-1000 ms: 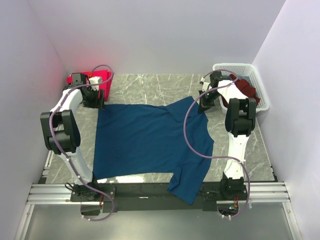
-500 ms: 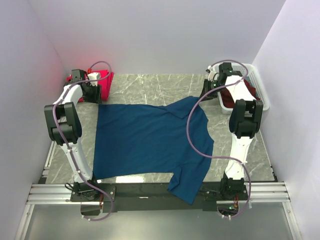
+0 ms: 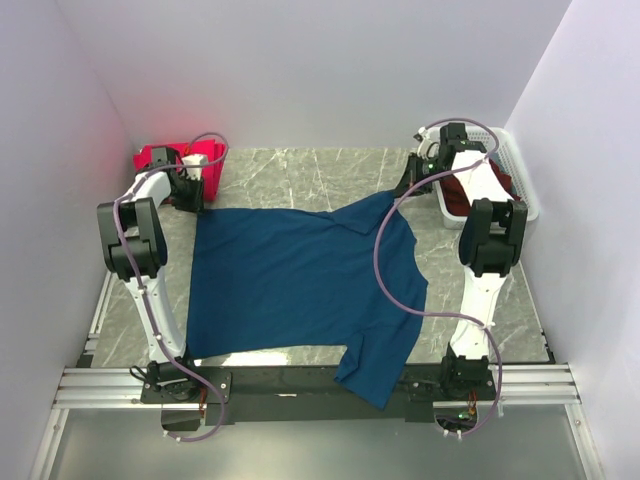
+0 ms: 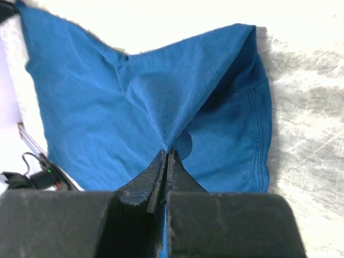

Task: Fold and stack the t-shirts
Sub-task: Fold the tshirt

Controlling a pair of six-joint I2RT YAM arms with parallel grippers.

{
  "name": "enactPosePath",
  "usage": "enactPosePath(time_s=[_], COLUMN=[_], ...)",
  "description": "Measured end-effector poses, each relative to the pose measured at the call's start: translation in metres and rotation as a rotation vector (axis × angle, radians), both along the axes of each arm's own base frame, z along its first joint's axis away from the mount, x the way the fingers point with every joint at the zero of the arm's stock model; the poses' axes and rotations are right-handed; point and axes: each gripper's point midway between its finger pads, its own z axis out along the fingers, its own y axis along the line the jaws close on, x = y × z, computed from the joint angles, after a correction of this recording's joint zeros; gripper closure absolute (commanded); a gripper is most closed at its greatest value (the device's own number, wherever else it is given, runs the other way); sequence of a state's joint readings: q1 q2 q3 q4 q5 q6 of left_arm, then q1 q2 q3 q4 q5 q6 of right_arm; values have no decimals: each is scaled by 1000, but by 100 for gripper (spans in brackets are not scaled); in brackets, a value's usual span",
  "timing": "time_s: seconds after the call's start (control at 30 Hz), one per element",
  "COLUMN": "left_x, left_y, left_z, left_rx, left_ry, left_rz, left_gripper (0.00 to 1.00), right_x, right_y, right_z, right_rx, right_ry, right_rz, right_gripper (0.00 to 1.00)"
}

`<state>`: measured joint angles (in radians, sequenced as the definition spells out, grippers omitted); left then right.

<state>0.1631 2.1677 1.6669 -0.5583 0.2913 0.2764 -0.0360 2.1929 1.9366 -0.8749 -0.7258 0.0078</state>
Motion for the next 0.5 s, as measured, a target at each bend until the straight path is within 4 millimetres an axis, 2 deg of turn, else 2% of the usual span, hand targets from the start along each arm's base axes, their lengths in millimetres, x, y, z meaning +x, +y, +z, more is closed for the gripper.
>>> enactPosePath(time_s=[0.03,0.1,0.13,0.23,0.5], left_x=[0,-1,0,0,0], left_y=[-1,-3,-4,-10,-22], left_z=[-2,-4,-4,-4,-2], left_rx=[1,5,6,1,-31], left_ry=[4,7,6,2,-1], left_rz=[-4,-17,-23,-39,-65], left_gripper=[78,84,91,99,99], right_x=[1,4,6,11,40], right_y=[0,-2,-3,-9,-17], right_z=[1,5,8,16,53], right_rx=[8,20,25,35,42], right_ry=[-1,-7,-14,-34,-157], right_rz=[-7,-22,-30,-56,-95], right_gripper=[100,100,100,100,100])
